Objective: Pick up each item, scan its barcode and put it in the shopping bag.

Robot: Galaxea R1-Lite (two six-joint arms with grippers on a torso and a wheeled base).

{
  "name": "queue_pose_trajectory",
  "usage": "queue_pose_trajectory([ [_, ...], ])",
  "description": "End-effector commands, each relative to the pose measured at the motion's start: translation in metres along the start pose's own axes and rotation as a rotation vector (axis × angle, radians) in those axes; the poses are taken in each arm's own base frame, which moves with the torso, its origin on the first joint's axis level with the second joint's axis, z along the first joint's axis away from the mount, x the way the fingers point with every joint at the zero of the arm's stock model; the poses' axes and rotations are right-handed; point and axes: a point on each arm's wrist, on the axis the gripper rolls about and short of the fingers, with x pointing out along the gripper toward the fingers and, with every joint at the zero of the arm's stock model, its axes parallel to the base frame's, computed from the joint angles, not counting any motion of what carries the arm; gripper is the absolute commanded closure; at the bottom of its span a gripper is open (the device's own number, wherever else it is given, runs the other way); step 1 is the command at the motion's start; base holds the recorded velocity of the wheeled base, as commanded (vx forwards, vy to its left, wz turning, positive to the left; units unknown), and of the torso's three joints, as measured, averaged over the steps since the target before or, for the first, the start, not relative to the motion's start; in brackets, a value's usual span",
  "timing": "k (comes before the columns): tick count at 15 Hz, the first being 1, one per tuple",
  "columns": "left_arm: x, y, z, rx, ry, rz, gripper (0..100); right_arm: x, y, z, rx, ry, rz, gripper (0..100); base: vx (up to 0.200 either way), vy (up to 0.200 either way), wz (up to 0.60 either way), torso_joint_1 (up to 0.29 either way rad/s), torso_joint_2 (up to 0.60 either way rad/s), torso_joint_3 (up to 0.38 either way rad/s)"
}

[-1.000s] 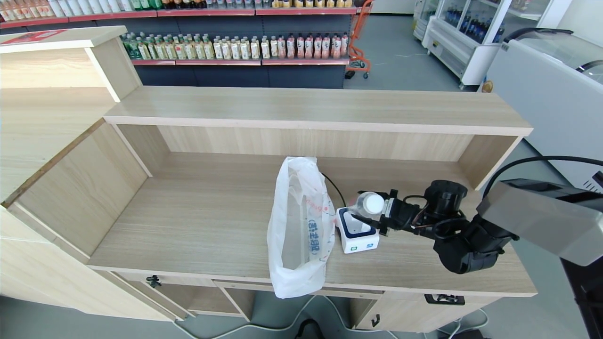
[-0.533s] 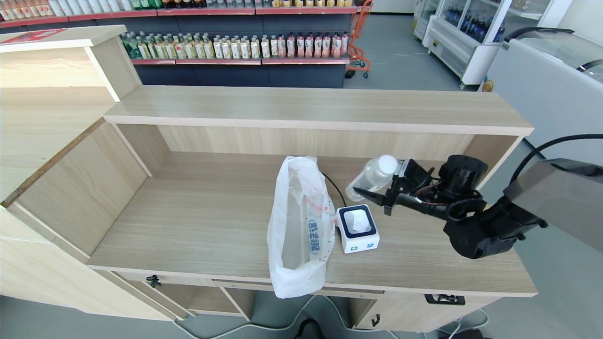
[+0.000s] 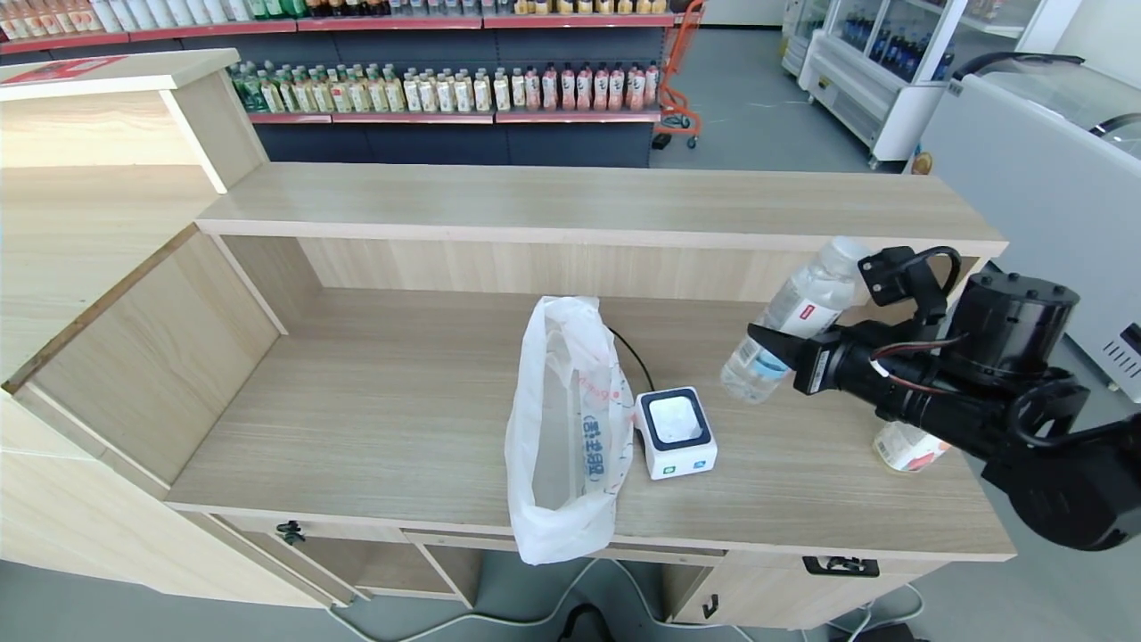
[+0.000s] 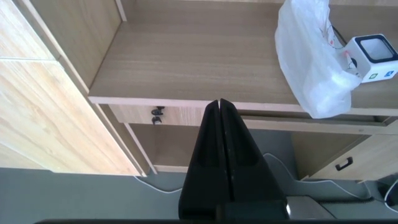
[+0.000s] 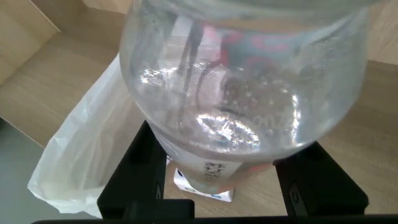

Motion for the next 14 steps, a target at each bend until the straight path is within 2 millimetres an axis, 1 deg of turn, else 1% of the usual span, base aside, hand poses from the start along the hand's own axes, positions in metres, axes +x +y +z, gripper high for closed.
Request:
queue_pose_trajectory([
  [1,0.0,0.0,0.0,0.0,0.0,0.0,100,-0.012,0.003,0.01,0.001,-0.031,-0.005,100,0.0,0.0,0.0,0.0,0.0,0.0],
  [6,0.0,0.0,0.0,0.0,-0.002,0.0,100,-0.012,0.003,0.005,0.001,-0.013,-0.01,100,0.0,0.0,0.0,0.0,0.0,0.0],
  [13,0.0,0.0,0.0,0.005,0.0,0.0,100,-0.017,0.002,-0.01,0.0,0.006,-0.017,100,0.0,0.0,0.0,0.0,0.0,0.0],
  [14,0.0,0.0,0.0,0.002,0.001,0.0,100,-0.017,0.002,-0.012,0.0,0.008,-0.017,100,0.0,0.2,0.0,0.002,0.0,-0.002],
])
